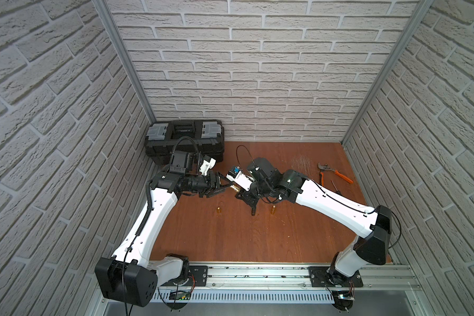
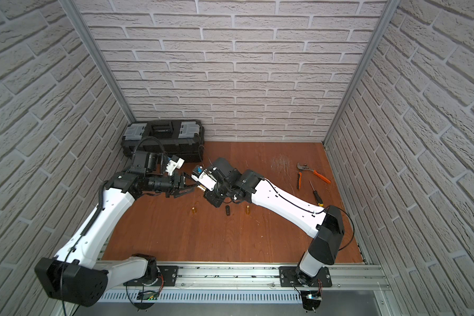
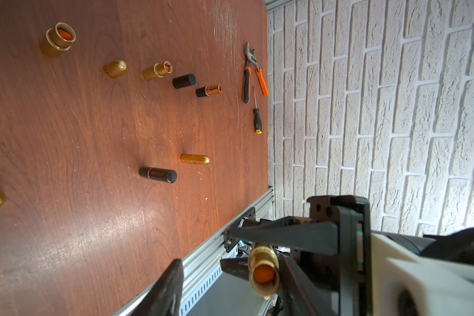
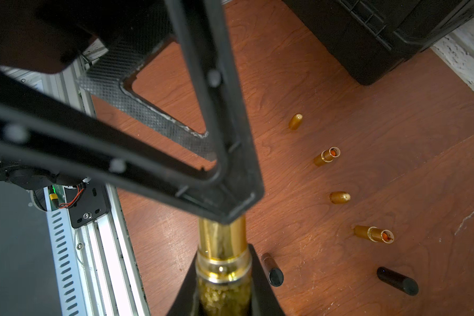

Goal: Open the lipstick cap
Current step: Place the lipstick at the center of the board.

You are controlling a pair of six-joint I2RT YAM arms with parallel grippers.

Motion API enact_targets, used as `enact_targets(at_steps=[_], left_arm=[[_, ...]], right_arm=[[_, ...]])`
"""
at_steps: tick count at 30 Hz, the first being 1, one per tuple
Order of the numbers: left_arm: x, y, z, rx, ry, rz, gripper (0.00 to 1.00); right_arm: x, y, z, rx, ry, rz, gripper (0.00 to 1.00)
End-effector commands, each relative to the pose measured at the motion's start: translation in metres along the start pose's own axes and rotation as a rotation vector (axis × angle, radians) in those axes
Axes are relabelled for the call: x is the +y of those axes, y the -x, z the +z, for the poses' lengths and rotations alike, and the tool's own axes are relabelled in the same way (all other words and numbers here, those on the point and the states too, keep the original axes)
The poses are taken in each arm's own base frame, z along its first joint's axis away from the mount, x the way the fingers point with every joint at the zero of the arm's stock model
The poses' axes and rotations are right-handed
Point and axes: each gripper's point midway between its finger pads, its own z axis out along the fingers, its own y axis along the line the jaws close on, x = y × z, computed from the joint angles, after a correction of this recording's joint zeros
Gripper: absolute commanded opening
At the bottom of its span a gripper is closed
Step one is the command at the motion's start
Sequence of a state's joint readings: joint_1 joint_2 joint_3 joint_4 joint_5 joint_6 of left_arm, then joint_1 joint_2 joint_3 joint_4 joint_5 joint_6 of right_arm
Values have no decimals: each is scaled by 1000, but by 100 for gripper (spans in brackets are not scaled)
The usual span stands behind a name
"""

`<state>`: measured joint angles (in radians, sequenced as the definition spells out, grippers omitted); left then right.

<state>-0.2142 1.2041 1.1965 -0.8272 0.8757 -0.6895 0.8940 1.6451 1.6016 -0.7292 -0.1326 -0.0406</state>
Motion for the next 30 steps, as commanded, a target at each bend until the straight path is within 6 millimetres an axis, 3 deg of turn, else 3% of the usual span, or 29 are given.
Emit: enact_targets(at_steps=[1, 17, 30], left_arm=[[4, 4, 7, 4, -2, 15, 54], [-2, -6, 20, 72, -27, 45, 35], [-2, -7, 18, 81, -13, 53, 20]], right_arm=[[6, 18, -7, -55, 21, -12, 3], [2, 21, 3, -46, 7, -24, 3], [-3, 15, 6, -21, -22, -27, 3]])
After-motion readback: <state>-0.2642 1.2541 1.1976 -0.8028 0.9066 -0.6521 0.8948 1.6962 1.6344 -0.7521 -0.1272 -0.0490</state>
